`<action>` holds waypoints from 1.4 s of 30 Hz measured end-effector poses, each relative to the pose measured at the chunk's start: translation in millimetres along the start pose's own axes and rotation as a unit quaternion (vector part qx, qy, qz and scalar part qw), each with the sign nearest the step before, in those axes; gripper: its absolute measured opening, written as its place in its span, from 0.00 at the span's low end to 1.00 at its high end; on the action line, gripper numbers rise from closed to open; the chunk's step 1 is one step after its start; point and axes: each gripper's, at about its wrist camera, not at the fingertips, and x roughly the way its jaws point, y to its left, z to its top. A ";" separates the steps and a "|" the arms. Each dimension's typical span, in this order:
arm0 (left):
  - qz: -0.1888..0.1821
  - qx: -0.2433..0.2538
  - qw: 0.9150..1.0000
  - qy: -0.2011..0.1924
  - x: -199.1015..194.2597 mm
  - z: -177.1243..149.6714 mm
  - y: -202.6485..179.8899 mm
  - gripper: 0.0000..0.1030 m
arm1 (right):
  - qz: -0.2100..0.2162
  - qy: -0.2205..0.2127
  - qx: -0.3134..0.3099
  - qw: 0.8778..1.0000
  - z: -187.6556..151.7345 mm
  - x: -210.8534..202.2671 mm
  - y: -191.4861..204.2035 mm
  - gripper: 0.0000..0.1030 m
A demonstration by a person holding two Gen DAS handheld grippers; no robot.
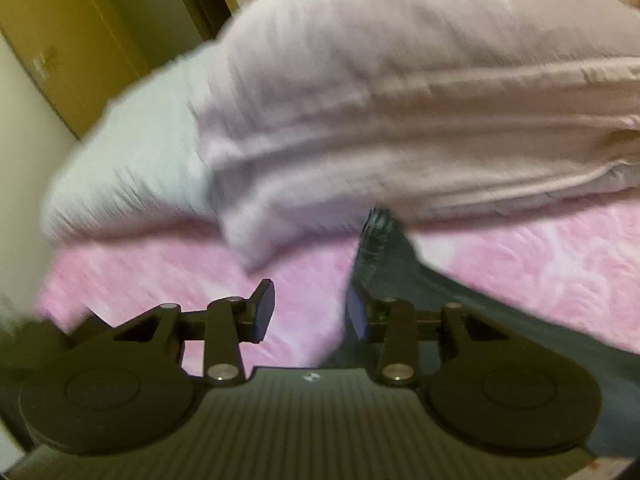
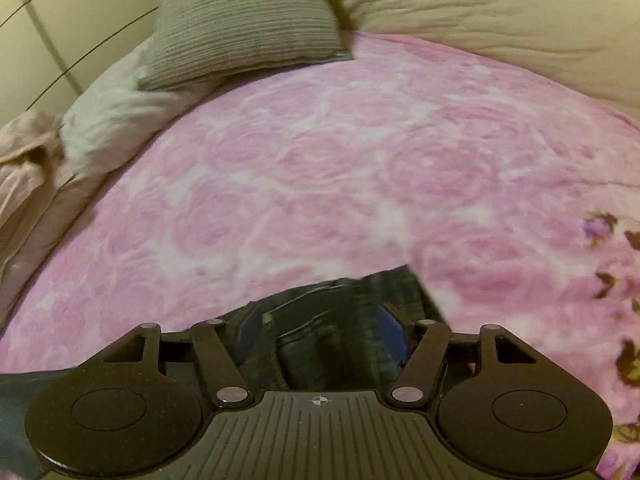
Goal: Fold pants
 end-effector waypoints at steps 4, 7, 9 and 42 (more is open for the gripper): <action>-0.065 -0.074 0.993 0.069 28.7 -69.6 14.1 0.38 | -0.017 0.006 -0.021 1.000 -11.8 -8.3 -4.8 0.59; -0.093 -0.139 0.981 0.103 51.9 -111.4 22.2 0.40 | -0.035 0.019 0.009 0.999 -23.4 -10.0 -16.6 0.59; -0.093 -0.185 0.974 0.096 69.3 -124.0 27.0 0.41 | -0.043 0.027 0.023 0.998 -30.1 -12.1 -20.6 0.59; -0.071 -0.330 0.940 0.052 -157.3 -269.7 -78.9 0.29 | 0.232 0.089 -0.045 0.968 31.3 90.9 -136.9 0.50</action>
